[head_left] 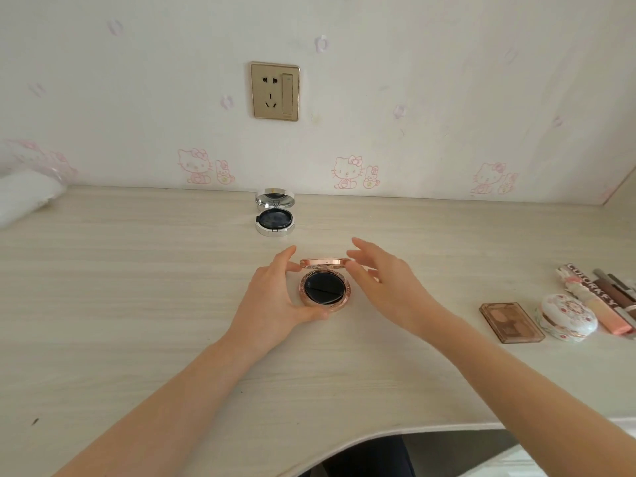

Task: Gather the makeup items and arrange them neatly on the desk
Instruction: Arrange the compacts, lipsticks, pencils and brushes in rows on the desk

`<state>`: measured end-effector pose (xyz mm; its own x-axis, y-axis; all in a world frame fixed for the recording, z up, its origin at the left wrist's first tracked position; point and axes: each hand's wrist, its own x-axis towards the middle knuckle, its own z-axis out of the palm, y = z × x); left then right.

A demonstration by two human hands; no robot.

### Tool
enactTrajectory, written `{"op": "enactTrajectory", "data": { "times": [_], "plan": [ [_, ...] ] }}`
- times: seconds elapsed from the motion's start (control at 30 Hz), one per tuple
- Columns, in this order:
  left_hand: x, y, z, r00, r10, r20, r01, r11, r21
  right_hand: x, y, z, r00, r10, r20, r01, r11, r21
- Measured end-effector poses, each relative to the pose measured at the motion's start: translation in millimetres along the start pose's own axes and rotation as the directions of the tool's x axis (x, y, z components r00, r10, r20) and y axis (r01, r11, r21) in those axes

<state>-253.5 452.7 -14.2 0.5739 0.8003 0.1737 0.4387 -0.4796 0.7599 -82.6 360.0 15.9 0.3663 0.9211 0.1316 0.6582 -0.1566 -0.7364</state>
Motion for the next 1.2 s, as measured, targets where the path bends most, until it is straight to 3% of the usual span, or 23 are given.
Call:
{"op": "enactTrajectory", "data": {
  "times": [0.17, 0.3, 0.47, 0.83, 1.2],
  "plan": [
    [-13, 2, 1, 0.997, 0.033, -0.076, -0.031, 0.999, 0.028, -28, 13, 11, 0.995, 0.041, -0.091, -0.045, 0.998, -0.049],
    [-20, 1, 0, 0.992, 0.107, -0.073, -0.093, 0.979, 0.181, -34, 15, 20, 0.995, -0.086, -0.054, 0.071, 0.968, -0.239],
    [-19, 5, -1, 0.986, 0.166, -0.023, -0.153, 0.950, 0.273, -30, 16, 29, 0.973, -0.232, 0.015, 0.222, 0.907, -0.357],
    [9, 0, 17, 0.958, 0.288, 0.020, -0.265, 0.853, 0.450, -8, 15, 26, 0.986, -0.164, 0.000, 0.147, 0.884, -0.443],
    [74, -5, 30, 0.893, 0.449, -0.041, -0.296, 0.652, 0.698, 57, 27, 23, 0.995, -0.099, -0.016, 0.081, 0.888, -0.452]
  ]
}}
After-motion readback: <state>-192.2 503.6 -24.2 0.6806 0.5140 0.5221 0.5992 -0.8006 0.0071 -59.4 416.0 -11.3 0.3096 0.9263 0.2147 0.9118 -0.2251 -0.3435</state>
